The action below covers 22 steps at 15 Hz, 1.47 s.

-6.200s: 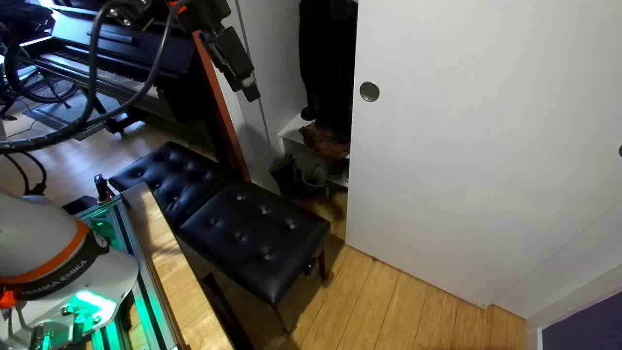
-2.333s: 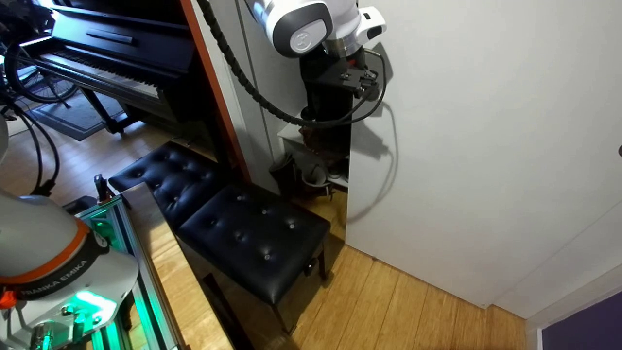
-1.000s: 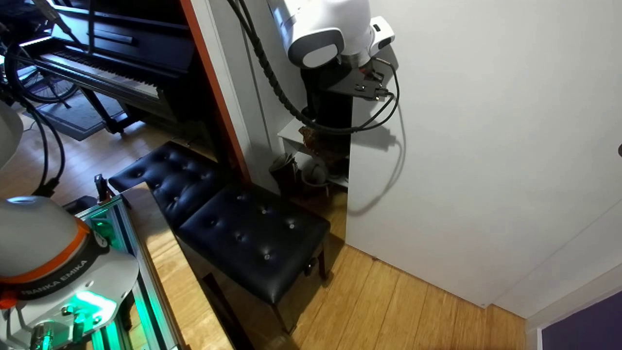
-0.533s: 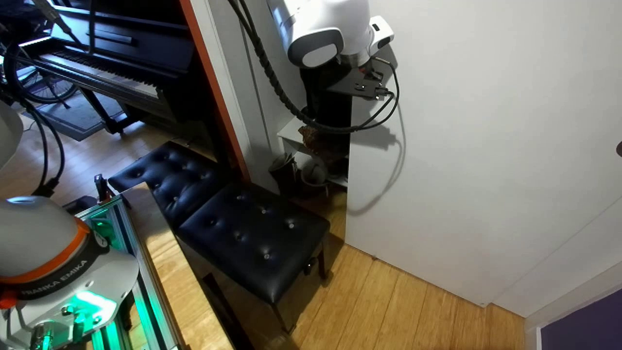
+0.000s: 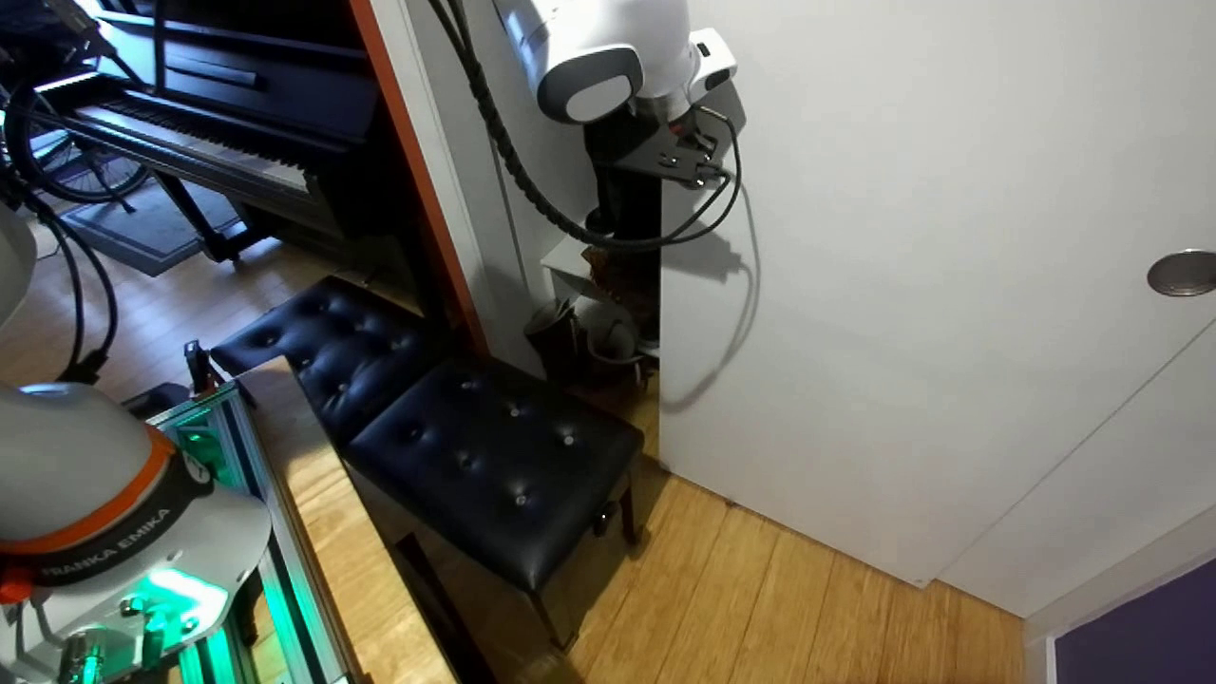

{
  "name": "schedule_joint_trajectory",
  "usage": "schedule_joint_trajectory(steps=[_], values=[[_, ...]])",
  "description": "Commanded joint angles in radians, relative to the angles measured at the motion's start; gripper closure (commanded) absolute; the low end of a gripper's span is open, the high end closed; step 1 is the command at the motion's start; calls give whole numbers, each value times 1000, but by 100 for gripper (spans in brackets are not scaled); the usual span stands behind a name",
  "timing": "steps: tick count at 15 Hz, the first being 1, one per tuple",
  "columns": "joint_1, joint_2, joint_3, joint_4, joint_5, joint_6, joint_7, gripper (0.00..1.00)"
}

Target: Slide the wardrobe door to the left

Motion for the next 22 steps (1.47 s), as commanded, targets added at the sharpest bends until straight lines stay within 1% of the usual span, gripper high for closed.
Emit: schedule_joint_trajectory(steps=[1,4,7,12,14,17,20,22], values=[[108,-20,13,2,2,-14,152,100],[187,-42,-20,-31,-38,11,281,100],[285,-54,-67,-55,-130,47,413,100],[482,-64,-204,-62,-348,35,663,100],[565,-67,-266,-54,-437,14,775,100],[667,-63,-334,-34,-537,-23,929,100],[717,-58,-349,-22,-586,-45,1006,100],[725,-55,-337,-14,-587,-55,1023,100]])
